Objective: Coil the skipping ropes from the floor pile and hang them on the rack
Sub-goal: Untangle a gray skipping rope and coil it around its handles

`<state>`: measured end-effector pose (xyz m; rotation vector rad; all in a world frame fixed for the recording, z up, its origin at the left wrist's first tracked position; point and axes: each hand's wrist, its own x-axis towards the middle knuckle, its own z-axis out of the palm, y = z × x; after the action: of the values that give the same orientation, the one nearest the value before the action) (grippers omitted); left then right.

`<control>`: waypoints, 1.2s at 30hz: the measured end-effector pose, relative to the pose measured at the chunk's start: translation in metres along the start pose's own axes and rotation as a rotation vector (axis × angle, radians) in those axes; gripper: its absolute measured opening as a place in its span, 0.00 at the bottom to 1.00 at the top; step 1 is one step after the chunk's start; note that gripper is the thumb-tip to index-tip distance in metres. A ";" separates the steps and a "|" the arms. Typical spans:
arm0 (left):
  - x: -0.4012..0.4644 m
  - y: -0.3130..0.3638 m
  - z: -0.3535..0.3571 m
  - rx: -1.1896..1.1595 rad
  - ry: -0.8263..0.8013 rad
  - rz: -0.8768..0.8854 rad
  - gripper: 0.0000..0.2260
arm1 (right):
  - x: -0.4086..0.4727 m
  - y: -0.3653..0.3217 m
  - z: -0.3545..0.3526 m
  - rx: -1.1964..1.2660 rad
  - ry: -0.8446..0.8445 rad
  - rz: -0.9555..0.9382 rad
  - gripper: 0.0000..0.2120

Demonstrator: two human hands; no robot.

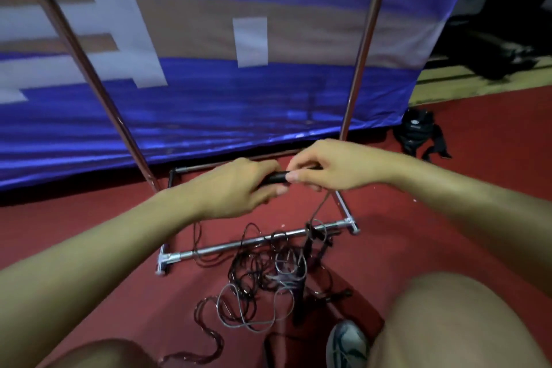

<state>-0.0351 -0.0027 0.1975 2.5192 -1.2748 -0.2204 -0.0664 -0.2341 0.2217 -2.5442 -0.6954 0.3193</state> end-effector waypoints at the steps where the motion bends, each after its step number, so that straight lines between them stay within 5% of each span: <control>1: 0.000 0.007 -0.017 0.005 0.025 0.000 0.14 | -0.003 -0.013 -0.018 -0.004 0.006 0.005 0.09; 6: -0.025 0.020 -0.092 -0.028 0.187 -0.086 0.15 | -0.018 -0.037 -0.084 0.216 0.048 0.094 0.14; 10: -0.049 0.013 -0.094 -0.252 0.267 -0.230 0.15 | -0.022 -0.013 -0.054 0.427 0.000 0.148 0.16; 14: -0.060 0.018 -0.053 -0.615 0.088 -0.259 0.07 | -0.020 -0.020 -0.010 0.266 0.154 0.077 0.17; 19: -0.053 0.039 -0.043 -1.024 0.285 -0.359 0.14 | -0.006 -0.063 -0.003 0.265 0.090 0.021 0.17; 27: -0.052 0.005 -0.054 -0.925 0.498 -0.516 0.12 | 0.000 -0.017 0.023 0.270 -0.226 0.145 0.22; 30: -0.053 -0.006 -0.051 -0.761 0.425 -0.584 0.13 | -0.007 0.015 0.029 0.297 -0.127 0.245 0.20; 36: -0.037 0.030 -0.020 -0.278 0.252 -0.075 0.27 | -0.003 -0.008 0.021 -0.005 -0.170 0.104 0.18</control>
<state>-0.0750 0.0143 0.2262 2.2748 -0.9798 -0.0852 -0.0793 -0.2212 0.2078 -2.5843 -0.6268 0.5751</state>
